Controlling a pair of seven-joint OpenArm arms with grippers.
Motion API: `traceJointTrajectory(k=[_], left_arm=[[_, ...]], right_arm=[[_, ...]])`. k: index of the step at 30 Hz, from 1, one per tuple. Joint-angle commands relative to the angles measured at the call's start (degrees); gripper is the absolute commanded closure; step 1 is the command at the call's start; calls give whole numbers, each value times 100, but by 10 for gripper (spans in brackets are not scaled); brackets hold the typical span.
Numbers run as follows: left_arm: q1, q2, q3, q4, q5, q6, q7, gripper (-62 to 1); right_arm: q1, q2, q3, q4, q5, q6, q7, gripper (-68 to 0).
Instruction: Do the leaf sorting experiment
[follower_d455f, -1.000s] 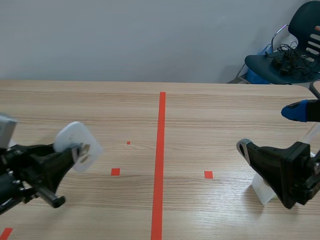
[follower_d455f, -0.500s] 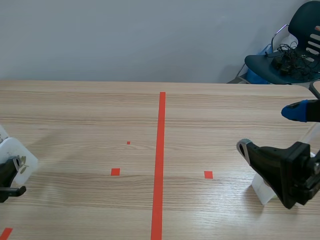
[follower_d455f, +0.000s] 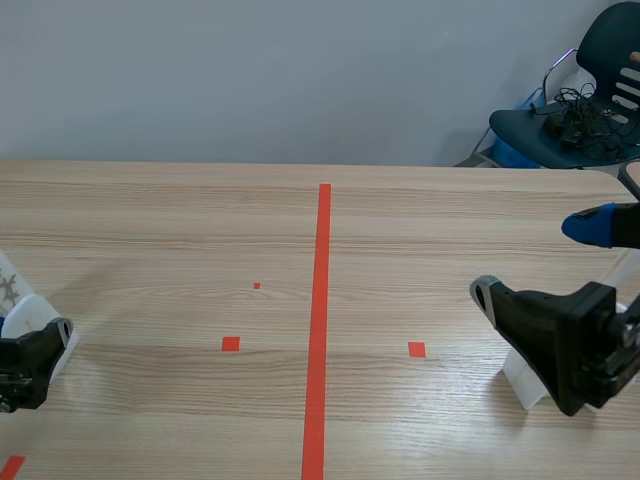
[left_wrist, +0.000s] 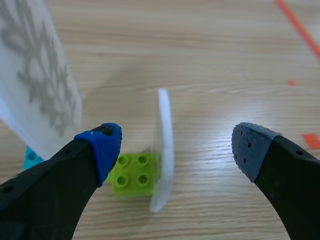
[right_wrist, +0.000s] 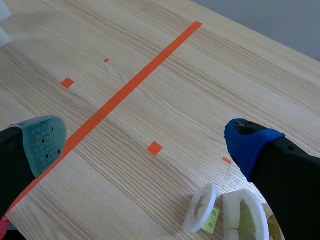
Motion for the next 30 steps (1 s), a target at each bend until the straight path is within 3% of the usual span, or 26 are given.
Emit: traceJointTrajectory(k=[1,5,8,9,13,17,24,30], left_arm=[[192,-199,-337,520,-308,-291,9,-493],[763,-363,-1117,1491,-1056,-1532,605,-581],[1285,-369,-1628,2288,-1659,-1532,914,-623],[1445,-369,-1714,2544,-1711,-1532,922,-623],[1808,-363,-1716,3333,-1707,-1532,1239,-623],[1908,-350,-1209,3748,-1681,-1532,1519,-623],[1556,-350,-450,3873,-916,-1532,1530,-623],[1526,-352,-433,3873,-793,-1532,1532,-623]], right_arm=[[98,44,4,0,22,-22,39,-679],[101,44,4,0,22,-22,39,-679],[98,44,4,0,20,-22,39,-679],[98,44,4,0,20,-24,39,-679],[98,44,4,0,20,-24,42,-679],[98,44,4,0,20,-26,42,-679],[98,44,4,0,20,-70,39,-679],[98,44,4,0,17,-70,37,-679]])
